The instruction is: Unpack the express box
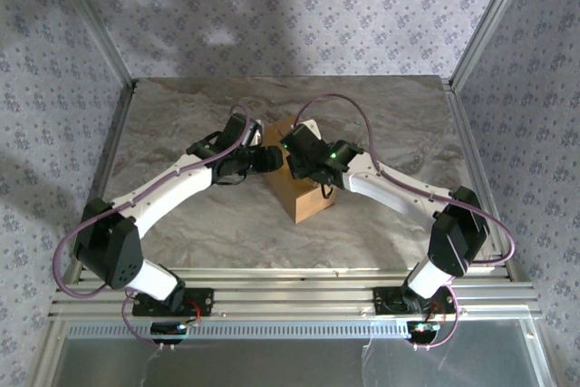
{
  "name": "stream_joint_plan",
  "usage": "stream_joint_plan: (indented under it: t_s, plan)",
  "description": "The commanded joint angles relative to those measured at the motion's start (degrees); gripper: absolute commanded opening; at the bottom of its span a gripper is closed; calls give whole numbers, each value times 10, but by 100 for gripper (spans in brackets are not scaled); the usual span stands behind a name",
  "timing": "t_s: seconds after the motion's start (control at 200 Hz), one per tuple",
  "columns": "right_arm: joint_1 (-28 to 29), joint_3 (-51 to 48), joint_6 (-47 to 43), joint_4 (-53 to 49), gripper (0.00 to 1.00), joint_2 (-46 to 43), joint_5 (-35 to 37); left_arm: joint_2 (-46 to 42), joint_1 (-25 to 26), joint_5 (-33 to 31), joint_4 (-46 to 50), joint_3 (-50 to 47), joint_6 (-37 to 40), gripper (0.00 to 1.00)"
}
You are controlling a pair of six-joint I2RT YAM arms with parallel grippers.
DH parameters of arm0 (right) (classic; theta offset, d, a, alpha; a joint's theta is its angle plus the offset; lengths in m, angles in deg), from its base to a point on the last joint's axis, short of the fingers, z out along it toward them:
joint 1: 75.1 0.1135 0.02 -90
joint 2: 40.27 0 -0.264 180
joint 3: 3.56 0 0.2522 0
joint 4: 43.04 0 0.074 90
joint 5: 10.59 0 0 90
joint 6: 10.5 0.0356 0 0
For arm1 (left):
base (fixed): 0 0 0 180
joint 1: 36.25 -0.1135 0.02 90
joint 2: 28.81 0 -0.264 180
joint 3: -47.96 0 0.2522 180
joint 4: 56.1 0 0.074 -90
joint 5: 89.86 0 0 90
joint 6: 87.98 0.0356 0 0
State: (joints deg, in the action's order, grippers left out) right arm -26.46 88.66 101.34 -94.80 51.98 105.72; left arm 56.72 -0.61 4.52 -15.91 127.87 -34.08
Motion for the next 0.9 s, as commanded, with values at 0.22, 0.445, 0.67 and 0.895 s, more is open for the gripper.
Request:
stream_joint_plan:
  t_s: [0.22,0.445,0.67,0.895]
  plan:
    - [-19,-23,7,-53,60,5,54,42,-3,-41,134,-46,13,63]
    - [-18,-22,3,-51,55,-20,79,47,-3,-44,133,-52,17,62]
    - [-19,-19,-8,-50,53,-55,114,50,-3,-39,129,-62,16,61]
    - [-23,-14,-20,-55,52,-71,128,49,-3,-32,128,-66,15,60]
